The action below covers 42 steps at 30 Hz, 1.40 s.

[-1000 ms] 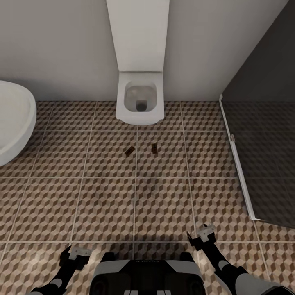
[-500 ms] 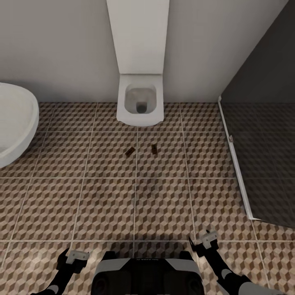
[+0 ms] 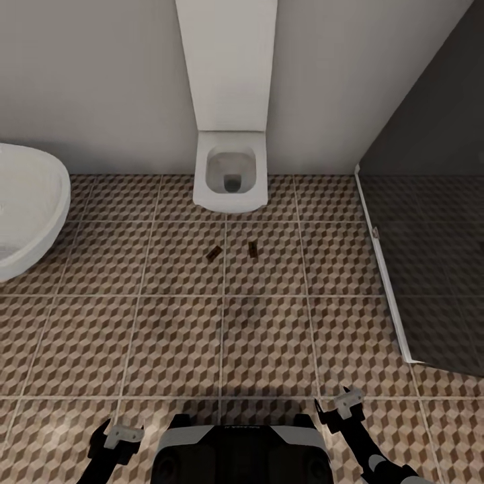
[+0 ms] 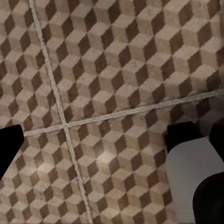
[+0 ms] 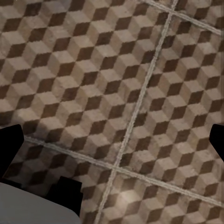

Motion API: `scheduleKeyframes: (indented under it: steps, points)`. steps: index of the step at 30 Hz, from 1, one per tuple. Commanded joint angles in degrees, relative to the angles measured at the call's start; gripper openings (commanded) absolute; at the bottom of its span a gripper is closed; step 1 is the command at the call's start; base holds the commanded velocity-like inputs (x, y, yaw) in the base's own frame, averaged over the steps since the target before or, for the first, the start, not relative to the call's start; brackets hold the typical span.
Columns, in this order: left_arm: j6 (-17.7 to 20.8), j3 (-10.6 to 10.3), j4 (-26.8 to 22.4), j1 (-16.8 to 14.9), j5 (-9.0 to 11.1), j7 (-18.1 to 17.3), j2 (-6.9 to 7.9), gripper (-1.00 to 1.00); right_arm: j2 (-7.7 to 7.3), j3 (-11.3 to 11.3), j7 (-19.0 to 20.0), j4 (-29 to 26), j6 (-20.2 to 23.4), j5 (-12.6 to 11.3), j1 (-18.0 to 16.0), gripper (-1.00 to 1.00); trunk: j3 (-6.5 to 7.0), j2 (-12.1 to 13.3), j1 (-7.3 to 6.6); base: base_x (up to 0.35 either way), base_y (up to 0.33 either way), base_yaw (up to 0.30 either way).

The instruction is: Take the four mousetraps from the cabinet in the bathroom and place them on the bathroom floor. Make sure all four end up on the same floor surface, and ensure that at least two of them are either under or directly next to the same bathroom sink.

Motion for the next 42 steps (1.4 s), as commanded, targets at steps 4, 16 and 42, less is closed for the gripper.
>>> scheduleKeyframes:
  steps: [4,16,42]
  points:
    - [-1.0,-0.5,0.2,1.0,0.0,0.3,-0.04,1.00,-0.03,0.5,-0.4,0.0,-0.1,-0.2,0.2,1.00,1.07,1.6,-0.88,0.000,0.000,0.000]
    - [-1.6,-0.5,0.2,2.7,0.0,0.3,-0.69,1.00,-0.04,0.5,-0.5,0.0,-0.3,-0.2,1.3,1.00,4.33,6.4,-3.51,0.000,0.000,0.000]
    - [-1.5,-0.5,0.3,4.2,0.1,0.4,-0.92,1.00,-0.04,0.5,-0.5,0.0,-0.3,-0.2,2.1,1.00,11.39,16.8,-9.22,0.000,0.000,0.000]
